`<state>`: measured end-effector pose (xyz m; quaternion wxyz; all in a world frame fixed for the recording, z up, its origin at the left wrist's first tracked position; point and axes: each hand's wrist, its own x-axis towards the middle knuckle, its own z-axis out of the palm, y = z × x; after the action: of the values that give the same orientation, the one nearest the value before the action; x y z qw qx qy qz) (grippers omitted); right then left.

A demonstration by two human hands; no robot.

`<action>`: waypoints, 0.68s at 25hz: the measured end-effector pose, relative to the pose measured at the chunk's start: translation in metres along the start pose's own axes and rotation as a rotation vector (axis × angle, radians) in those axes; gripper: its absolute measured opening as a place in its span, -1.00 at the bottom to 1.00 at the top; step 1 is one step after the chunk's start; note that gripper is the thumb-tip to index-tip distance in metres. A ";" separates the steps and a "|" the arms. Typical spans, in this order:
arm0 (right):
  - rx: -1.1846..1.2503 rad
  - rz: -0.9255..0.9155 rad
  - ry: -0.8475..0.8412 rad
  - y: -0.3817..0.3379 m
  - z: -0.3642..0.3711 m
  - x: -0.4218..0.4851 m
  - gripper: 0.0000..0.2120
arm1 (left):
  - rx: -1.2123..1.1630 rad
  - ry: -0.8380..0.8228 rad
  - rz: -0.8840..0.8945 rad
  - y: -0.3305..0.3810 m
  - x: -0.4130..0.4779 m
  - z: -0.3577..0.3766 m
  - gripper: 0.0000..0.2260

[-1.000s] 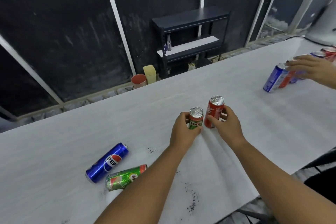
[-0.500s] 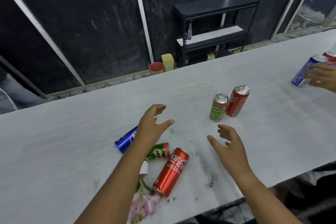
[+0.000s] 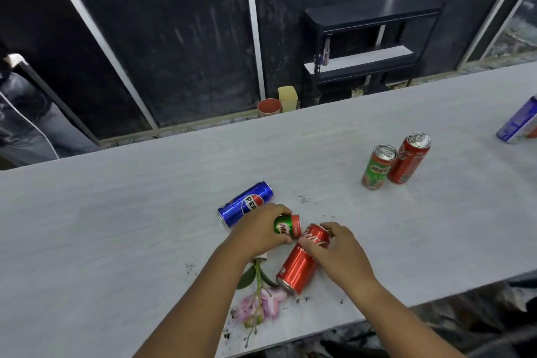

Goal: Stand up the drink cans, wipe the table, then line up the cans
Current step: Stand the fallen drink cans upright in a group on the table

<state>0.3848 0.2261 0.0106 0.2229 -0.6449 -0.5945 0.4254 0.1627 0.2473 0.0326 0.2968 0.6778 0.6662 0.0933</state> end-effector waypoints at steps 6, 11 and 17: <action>0.202 0.035 -0.025 -0.008 -0.001 0.008 -0.46 | -0.043 0.043 0.012 0.000 0.005 0.007 -0.47; 0.343 -0.166 0.075 -0.013 -0.022 0.005 -0.49 | -0.299 0.163 0.012 0.007 0.006 0.003 -0.47; 0.133 -0.535 0.144 -0.010 -0.032 -0.002 -0.32 | -0.673 0.327 0.028 0.011 -0.004 0.012 -0.43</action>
<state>0.4054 0.2328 0.0367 0.4106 -0.4777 -0.6969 0.3428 0.1781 0.2410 0.0302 0.3911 0.5276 0.6276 0.4181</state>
